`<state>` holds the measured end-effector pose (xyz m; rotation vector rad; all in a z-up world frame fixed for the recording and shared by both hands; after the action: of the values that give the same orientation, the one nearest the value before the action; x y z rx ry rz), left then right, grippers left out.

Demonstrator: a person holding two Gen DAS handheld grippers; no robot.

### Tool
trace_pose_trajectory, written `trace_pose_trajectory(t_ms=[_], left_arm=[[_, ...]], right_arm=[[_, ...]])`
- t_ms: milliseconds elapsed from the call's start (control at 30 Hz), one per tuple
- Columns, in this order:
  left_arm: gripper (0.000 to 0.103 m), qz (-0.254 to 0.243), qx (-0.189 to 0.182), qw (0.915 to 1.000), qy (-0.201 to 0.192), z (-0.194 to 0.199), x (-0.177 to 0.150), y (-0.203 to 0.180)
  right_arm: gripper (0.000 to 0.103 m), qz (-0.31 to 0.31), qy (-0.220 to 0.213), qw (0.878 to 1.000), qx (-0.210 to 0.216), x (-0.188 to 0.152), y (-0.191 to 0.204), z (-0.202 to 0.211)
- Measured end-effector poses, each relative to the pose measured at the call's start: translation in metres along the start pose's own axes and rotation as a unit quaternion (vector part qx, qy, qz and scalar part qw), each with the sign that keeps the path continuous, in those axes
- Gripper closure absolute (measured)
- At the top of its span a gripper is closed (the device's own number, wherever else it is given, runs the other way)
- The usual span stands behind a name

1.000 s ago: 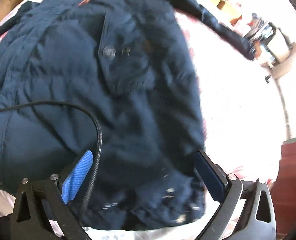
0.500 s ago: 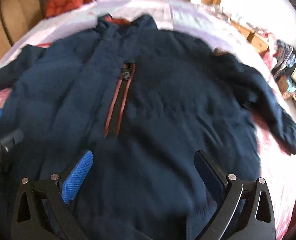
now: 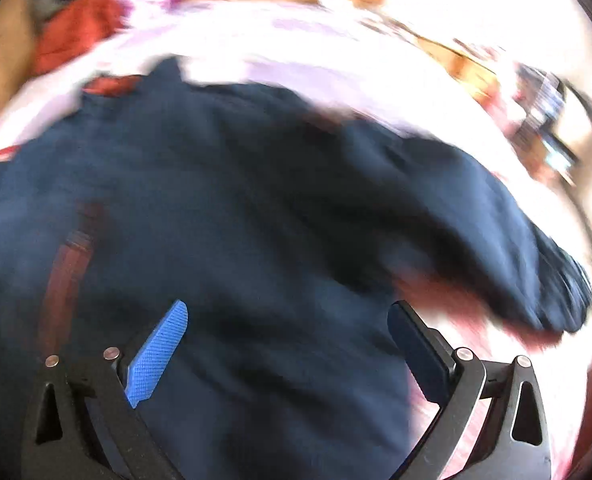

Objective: Fold large clothes

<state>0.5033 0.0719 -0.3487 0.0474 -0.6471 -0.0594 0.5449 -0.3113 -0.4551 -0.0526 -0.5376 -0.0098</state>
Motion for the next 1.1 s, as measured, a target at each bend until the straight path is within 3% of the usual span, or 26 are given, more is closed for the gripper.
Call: trace_pose_trajectory(t_ms=[133,200,267,300,333,367,433,500,533,600,700,800,1000,1100], left_arm=[[0.000,-0.014,-0.039,0.9990,0.018,-0.031,0.030,-0.066],[0.000,-0.037,-0.030,0.9985,0.026,-0.042,0.025,-0.086],[0.000,-0.069,0.000,0.9967,0.044,-0.067,0.021,-0.087],[0.000,-0.077,0.013,0.9957,0.050,-0.078,0.019,-0.075],[0.000,-0.071,0.010,0.9963,0.046,-0.078,0.014,-0.065],[0.000,-0.052,0.026,0.9978,0.032,-0.081,0.017,-0.037],[0.000,-0.019,0.064,0.9974,0.027,-0.091,0.023,0.003],[0.000,0.022,0.070,0.9970,0.024,-0.098,0.021,0.055],[0.000,0.014,0.071,0.9972,0.017,-0.097,0.022,0.066],[0.000,-0.039,0.108,0.9934,0.001,-0.093,0.025,0.078],[0.000,-0.044,0.106,0.9933,-0.009,-0.089,0.023,0.098],[0.000,-0.036,0.107,0.9935,-0.009,-0.093,0.018,0.105],[0.000,-0.022,0.140,0.9899,0.008,-0.086,0.017,0.077],[0.000,-0.011,0.120,0.9927,0.005,-0.071,0.013,0.060]], right_arm=[[0.000,0.075,0.014,0.996,0.052,0.034,0.086,-0.041],[0.000,0.090,0.019,0.994,0.060,0.047,0.117,-0.060],[0.000,0.095,0.024,0.994,0.052,0.050,0.119,-0.073],[0.000,0.093,0.020,0.994,0.059,0.055,0.110,-0.080],[0.000,0.095,0.015,0.995,0.034,0.059,0.087,-0.083],[0.000,0.089,0.013,0.996,0.016,0.061,0.066,-0.086],[0.000,0.048,0.010,0.998,0.025,0.064,0.020,-0.092],[0.001,0.020,0.003,1.000,0.010,0.066,-0.030,-0.095],[0.001,0.022,0.003,1.000,0.002,0.064,-0.044,-0.094],[0.001,0.023,0.001,0.998,-0.057,0.061,-0.082,-0.097],[0.000,-0.051,0.003,0.998,-0.041,0.053,-0.126,-0.102],[0.000,-0.055,-0.002,0.997,-0.050,0.045,-0.135,-0.102],[0.000,-0.074,0.005,0.996,-0.057,0.045,-0.147,-0.105],[0.000,-0.072,-0.001,0.994,-0.078,0.037,-0.151,-0.079]])
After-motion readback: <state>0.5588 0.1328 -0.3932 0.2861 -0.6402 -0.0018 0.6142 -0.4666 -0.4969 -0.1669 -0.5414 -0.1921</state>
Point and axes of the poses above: each gripper's, at about its wrist camera, not at the fingertips, and z roughly against the way its jaws point, y to its left, x to its top, the point moved 7 cm from there along -z, roughly the way its jaws point
